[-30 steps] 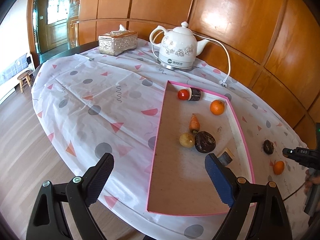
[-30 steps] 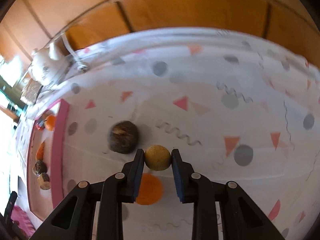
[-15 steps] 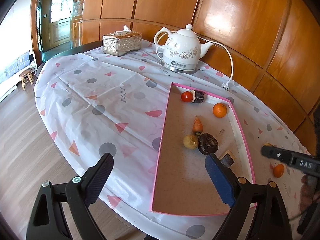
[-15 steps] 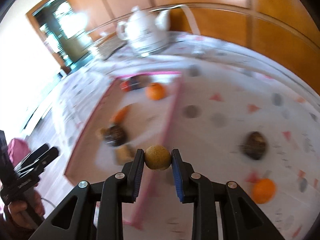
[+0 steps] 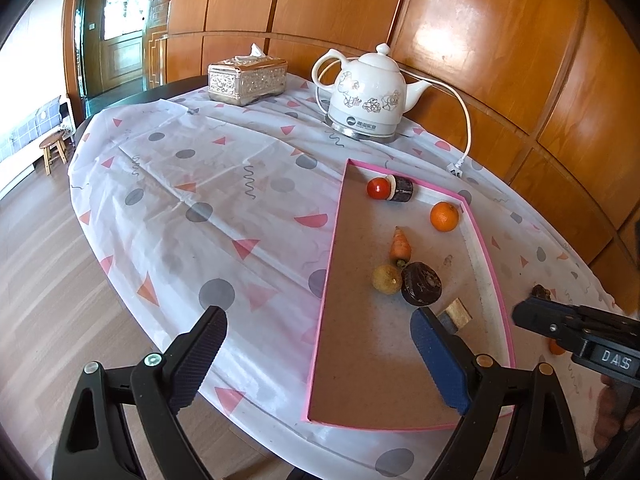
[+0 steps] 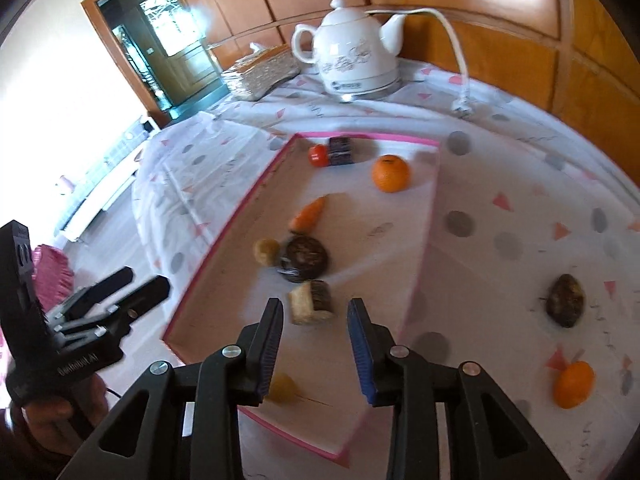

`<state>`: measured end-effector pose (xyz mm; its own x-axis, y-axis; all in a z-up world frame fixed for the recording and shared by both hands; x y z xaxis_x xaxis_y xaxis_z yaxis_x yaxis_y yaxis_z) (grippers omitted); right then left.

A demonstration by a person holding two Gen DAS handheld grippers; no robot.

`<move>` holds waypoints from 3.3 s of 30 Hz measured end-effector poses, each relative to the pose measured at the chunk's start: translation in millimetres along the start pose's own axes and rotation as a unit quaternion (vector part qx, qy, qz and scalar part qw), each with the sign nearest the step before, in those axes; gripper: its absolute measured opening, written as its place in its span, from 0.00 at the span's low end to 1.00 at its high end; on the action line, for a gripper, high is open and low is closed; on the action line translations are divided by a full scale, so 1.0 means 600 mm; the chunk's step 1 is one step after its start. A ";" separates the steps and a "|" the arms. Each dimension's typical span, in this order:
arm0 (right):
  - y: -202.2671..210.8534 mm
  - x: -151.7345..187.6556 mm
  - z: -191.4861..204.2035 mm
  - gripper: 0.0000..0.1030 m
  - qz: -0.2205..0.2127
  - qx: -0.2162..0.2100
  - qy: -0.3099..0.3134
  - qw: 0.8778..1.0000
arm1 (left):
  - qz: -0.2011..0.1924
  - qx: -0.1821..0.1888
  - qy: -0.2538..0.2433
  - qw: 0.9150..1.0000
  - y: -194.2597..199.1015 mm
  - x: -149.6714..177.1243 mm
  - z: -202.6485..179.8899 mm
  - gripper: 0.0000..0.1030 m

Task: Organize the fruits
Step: 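Carry the yellow fruit into the pink tray and open the right tool, then move the left tool down toward the orange on the cloth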

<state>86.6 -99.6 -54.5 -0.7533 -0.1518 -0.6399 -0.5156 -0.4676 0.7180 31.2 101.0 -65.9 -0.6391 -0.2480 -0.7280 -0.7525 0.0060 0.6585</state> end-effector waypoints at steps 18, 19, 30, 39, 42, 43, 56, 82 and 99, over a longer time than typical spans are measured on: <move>0.099 0.055 -0.108 0.34 -0.033 0.117 0.009 0.993 | -0.009 0.013 -0.065 0.998 0.013 -0.002 -0.064 0.91; 0.103 0.058 -0.111 0.34 -0.034 0.118 0.007 0.992 | -0.010 0.015 -0.069 0.997 0.014 -0.002 -0.068 0.91; 0.156 0.080 -0.180 0.34 -0.050 0.159 -0.028 0.986 | -0.010 0.037 -0.113 0.993 0.020 0.001 -0.123 0.91; 0.197 0.092 -0.235 0.34 -0.061 0.192 -0.054 0.978 | -0.002 0.058 -0.151 0.987 0.016 0.014 -0.177 0.91; 0.209 0.099 -0.252 0.34 -0.062 0.203 -0.063 0.975 | 0.000 0.065 -0.166 0.984 0.015 0.018 -0.196 0.91; 0.212 0.101 -0.257 0.34 -0.062 0.206 -0.066 0.974 | 0.001 0.066 -0.169 0.983 0.013 0.019 -0.201 0.91; 0.270 0.139 -0.349 0.34 -0.062 0.261 -0.120 0.956 | 0.005 0.091 -0.211 0.973 0.004 0.033 -0.273 0.91; 0.442 0.256 -0.599 0.38 -0.053 0.395 -0.349 0.848 | 0.050 0.140 -0.280 0.948 -0.036 0.075 -0.401 0.91; 0.522 0.391 -0.681 0.39 -0.080 0.456 -0.543 0.700 | 0.075 0.158 -0.300 0.938 -0.078 0.091 -0.469 0.90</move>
<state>-85.0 -637.6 -91.7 -0.2672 0.8225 -0.5021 -0.3016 0.4235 0.8542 76.4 -185.4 -83.0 -0.6442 0.3671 -0.6710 -0.5967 0.3076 0.7412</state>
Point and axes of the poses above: each gripper's, at about its wrist camera, not at the fingertips, and y roughly against the way its jaws point, z to its left, x to its underside, the point moved 4 cm from there along -y, roughly the way its jaws point, and after that the axes turned 6 degrees about -z, right-handed, at the moved point
